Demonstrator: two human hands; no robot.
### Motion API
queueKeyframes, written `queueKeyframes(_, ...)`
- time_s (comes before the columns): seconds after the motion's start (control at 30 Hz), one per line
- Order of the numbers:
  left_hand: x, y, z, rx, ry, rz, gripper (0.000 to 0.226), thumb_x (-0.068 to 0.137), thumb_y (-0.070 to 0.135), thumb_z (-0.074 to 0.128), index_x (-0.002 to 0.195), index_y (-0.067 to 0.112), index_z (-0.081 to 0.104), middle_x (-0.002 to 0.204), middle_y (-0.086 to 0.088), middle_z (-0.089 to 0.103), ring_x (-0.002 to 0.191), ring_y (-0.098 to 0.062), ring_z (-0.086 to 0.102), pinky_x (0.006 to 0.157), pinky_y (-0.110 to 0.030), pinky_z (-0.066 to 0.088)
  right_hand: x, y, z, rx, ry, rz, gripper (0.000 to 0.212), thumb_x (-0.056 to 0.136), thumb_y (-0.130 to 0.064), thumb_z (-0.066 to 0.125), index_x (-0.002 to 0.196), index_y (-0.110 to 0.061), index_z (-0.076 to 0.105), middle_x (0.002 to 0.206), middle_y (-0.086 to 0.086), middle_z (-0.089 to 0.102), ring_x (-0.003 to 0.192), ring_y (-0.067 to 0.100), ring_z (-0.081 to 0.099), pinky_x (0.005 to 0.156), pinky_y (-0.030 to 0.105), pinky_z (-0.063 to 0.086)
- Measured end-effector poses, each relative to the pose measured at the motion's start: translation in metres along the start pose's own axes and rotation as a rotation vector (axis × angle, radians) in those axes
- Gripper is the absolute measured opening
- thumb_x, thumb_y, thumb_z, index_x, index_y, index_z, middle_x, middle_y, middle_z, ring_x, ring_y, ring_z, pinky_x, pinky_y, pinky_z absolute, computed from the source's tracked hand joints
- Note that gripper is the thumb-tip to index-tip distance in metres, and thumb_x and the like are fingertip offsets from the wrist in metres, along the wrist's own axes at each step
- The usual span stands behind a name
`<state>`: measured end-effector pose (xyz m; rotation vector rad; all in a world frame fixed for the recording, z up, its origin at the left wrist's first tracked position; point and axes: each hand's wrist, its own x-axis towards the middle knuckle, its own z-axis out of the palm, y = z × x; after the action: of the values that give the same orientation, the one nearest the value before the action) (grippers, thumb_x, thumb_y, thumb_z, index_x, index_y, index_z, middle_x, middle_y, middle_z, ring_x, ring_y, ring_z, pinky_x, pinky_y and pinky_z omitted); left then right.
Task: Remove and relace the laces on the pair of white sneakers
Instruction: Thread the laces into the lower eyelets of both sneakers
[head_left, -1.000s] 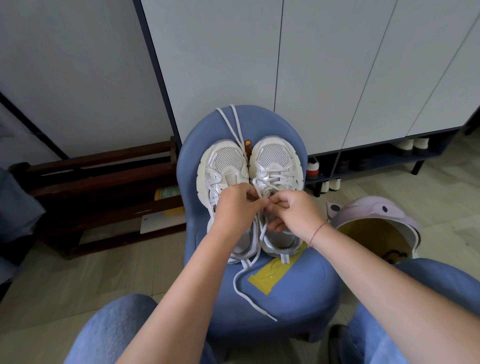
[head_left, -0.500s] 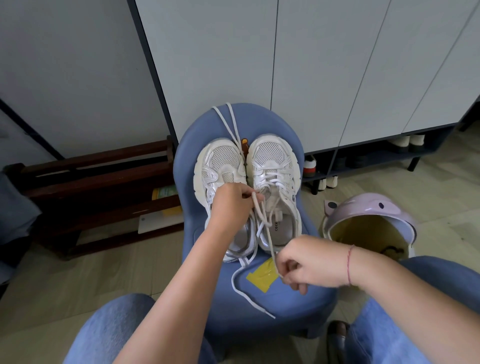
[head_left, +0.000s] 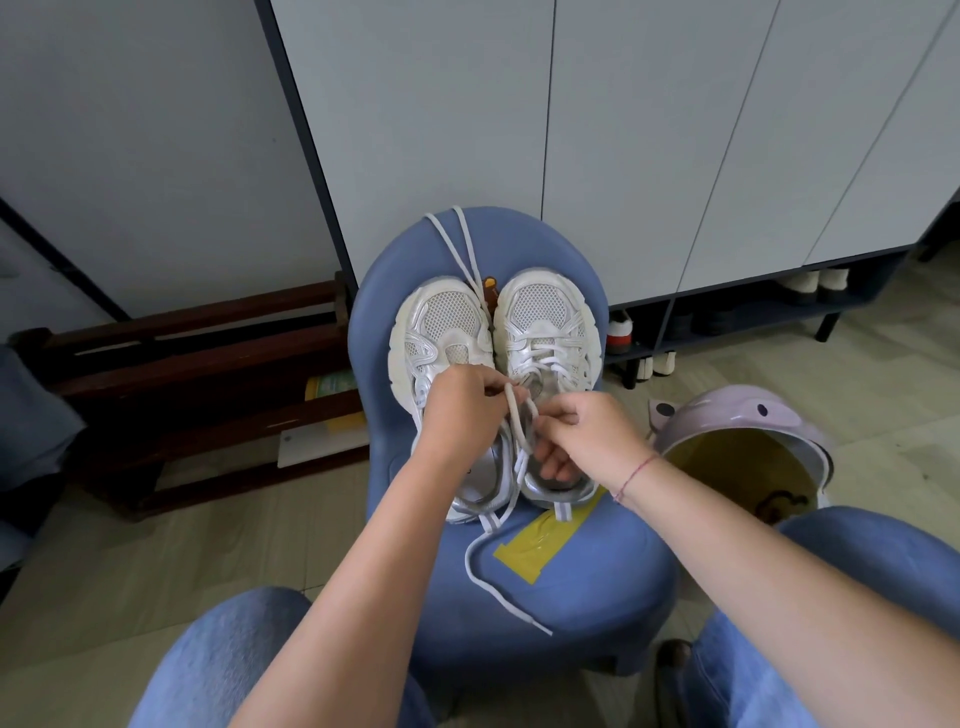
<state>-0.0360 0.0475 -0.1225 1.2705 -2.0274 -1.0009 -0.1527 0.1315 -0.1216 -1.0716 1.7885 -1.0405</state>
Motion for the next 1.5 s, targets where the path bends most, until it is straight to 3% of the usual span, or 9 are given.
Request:
queueKeyframes(0.1,0.001,-0.002,-0.001,-0.009,-0.003,0.001,0.008,0.089,0.018,0.072,0.086,0.014,0.078,0.059,0.005,0.062,0.05,-0.01,0.051,0.049,-0.017,0.04,-0.011,-0.004,-0.002,-0.052,-0.004,0.002,0.011,0.091,-0.008,0.054,0.08,-0.009,0.053,0.059,0.009,0.062,0.038,0.016,0.054,0.035,0.021,0.039)
queueKeyframes(0.27,0.002,-0.001,-0.001,0.002,-0.001,0.013,0.008,0.088,0.019,0.073,0.087,0.013,0.078,0.06,0.004,0.062,0.054,-0.009,0.051,0.051,-0.017,0.039,-0.034,-0.003,-0.004,-0.139,-0.424,-0.023,0.008,0.094,-0.019,0.056,0.098,-0.016,0.063,0.055,0.0,0.059,0.04,0.011,0.048,0.041,0.02,0.036)
queueKeyframes(0.4,0.002,-0.002,-0.002,0.07,-0.013,0.048,0.017,0.088,0.018,0.071,0.072,0.021,0.068,0.048,0.01,0.05,0.041,-0.004,0.043,0.044,-0.014,0.032,-0.023,-0.001,-0.008,-0.143,-0.173,-0.11,0.047,0.094,-0.008,0.052,0.137,-0.025,0.043,0.057,0.002,0.06,0.041,0.014,0.051,0.04,0.02,0.039)
queueKeyframes(0.53,0.002,-0.003,-0.002,0.039,-0.003,0.044,0.012,0.088,0.024,0.073,0.083,0.014,0.075,0.048,0.008,0.05,0.041,-0.004,0.04,0.045,-0.014,0.033,-0.013,-0.002,-0.014,-0.059,-0.064,-0.095,0.053,0.094,-0.008,0.051,0.143,-0.022,0.035,0.059,0.002,0.062,0.044,0.016,0.053,0.041,0.022,0.042)
queueKeyframes(0.7,0.003,-0.003,-0.001,0.068,-0.001,0.057,0.014,0.088,0.025,0.073,0.085,0.012,0.076,0.051,0.007,0.052,0.045,-0.005,0.042,0.047,-0.014,0.034,0.0,-0.003,-0.004,0.13,-0.088,-0.042,0.015,0.097,-0.01,0.051,0.108,-0.004,0.058,0.059,0.006,0.062,0.039,0.011,0.055,0.039,0.02,0.043)
queueKeyframes(0.87,0.003,-0.004,-0.002,0.049,-0.009,0.049,0.014,0.087,0.025,0.074,0.084,0.011,0.075,0.053,0.006,0.053,0.048,-0.007,0.043,0.048,-0.014,0.034,0.005,0.002,0.0,0.106,-0.088,-0.059,0.02,0.096,-0.008,0.052,0.076,-0.009,0.058,0.054,0.002,0.06,0.036,0.007,0.051,0.037,0.017,0.038)
queueKeyframes(1.27,0.004,-0.004,-0.003,0.004,-0.032,0.035,0.011,0.088,0.018,0.074,0.094,0.009,0.077,0.059,0.004,0.056,0.048,-0.005,0.045,0.048,-0.012,0.036,-0.025,-0.008,-0.036,-0.314,-1.181,-0.002,0.01,0.094,-0.013,0.057,0.088,-0.01,0.064,0.067,0.004,0.059,0.048,0.005,0.051,0.05,0.014,0.041)
queueKeyframes(1.33,0.003,-0.003,-0.003,0.0,-0.03,0.034,0.012,0.088,0.02,0.074,0.094,0.01,0.077,0.061,0.001,0.058,0.052,-0.009,0.046,0.049,-0.012,0.035,-0.025,-0.004,-0.032,-0.372,-1.074,0.019,0.011,0.094,-0.014,0.057,0.087,-0.009,0.064,0.067,0.005,0.06,0.048,0.006,0.054,0.05,0.015,0.042)
queueKeyframes(1.5,0.003,-0.003,-0.003,0.019,-0.027,0.043,0.011,0.088,0.021,0.073,0.092,0.011,0.077,0.059,-0.002,0.057,0.045,-0.006,0.042,0.046,-0.012,0.034,-0.006,0.006,-0.013,-0.047,-0.205,0.034,0.016,0.095,-0.009,0.053,0.097,0.004,0.06,0.062,0.012,0.061,0.044,0.017,0.059,0.043,0.024,0.048)
